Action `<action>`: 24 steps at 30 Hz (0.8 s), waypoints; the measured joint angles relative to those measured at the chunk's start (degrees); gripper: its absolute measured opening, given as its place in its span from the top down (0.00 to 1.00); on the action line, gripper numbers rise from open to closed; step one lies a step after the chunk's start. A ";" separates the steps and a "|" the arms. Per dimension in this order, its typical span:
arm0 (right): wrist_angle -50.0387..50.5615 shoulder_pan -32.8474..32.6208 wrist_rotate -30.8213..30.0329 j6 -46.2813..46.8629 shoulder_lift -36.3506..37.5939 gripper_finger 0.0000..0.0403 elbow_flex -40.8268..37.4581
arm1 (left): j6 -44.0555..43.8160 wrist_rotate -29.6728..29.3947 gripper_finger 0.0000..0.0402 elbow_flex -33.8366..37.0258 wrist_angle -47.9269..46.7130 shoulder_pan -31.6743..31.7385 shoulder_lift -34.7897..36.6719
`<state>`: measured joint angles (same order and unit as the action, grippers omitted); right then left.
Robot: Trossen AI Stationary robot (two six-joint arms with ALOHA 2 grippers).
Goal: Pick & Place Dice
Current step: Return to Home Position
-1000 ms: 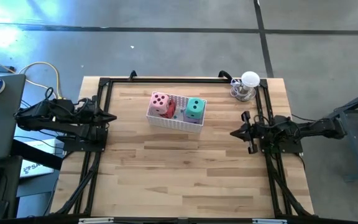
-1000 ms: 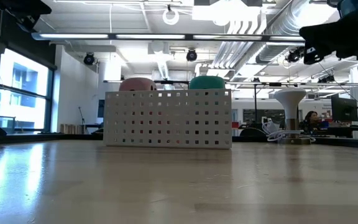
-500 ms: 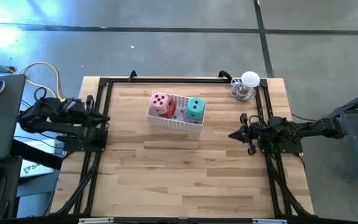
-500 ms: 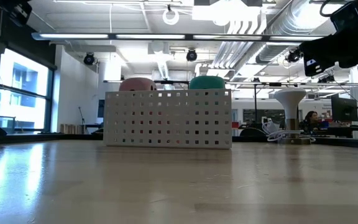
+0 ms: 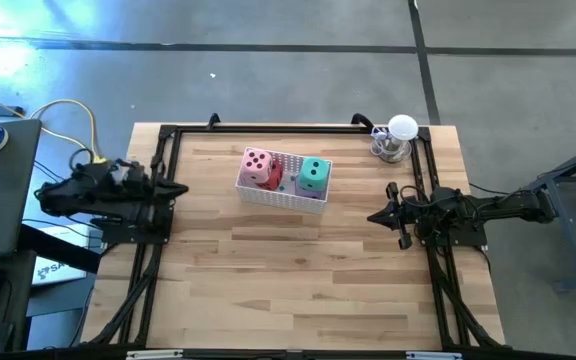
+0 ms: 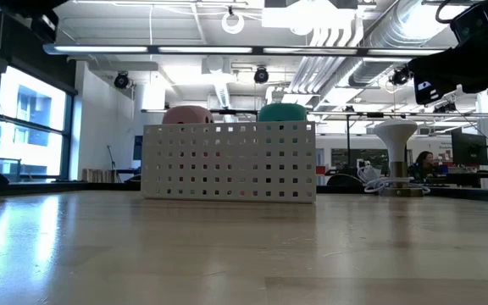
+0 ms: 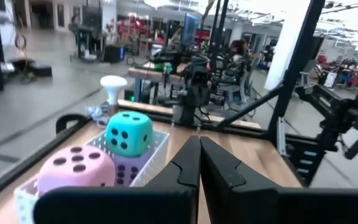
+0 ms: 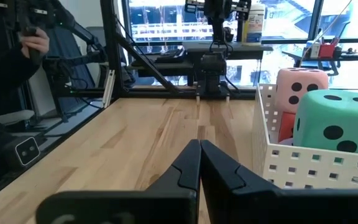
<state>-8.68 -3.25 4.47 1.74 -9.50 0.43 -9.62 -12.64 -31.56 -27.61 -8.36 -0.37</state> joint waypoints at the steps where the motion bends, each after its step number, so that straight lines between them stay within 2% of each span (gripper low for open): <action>1: 0.08 0.00 0.00 0.00 0.00 1.00 0.00 | 1.19 -0.17 1.00 1.31 2.11 0.00 -0.03; 5: 0.51 0.00 0.00 0.00 -0.02 1.00 -0.01 | 8.25 3.45 1.00 5.74 9.78 -0.01 0.09; 8: 0.50 0.00 0.00 0.00 -0.02 1.00 -0.02 | 12.45 4.25 1.00 7.78 9.54 -0.07 0.10; 13: 0.56 -0.01 0.00 0.00 -0.02 1.00 -0.02 | 11.17 4.09 1.00 9.80 10.30 -0.04 0.16; 18: 0.91 0.00 0.00 0.00 -0.02 1.00 -0.07 | 8.94 11.63 1.00 15.65 14.98 -0.07 0.16; 20: 0.91 0.00 0.00 0.00 -0.02 1.00 -0.07 | 8.37 10.84 1.00 19.23 18.69 -0.09 0.11; 24: 0.91 -0.02 0.00 0.00 -0.02 1.00 -0.07 | 10.39 8.10 1.00 25.64 33.11 -0.04 0.13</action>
<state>-7.77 -3.26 4.47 1.74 -9.52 0.36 0.77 -4.55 -5.92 5.50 -8.40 -0.24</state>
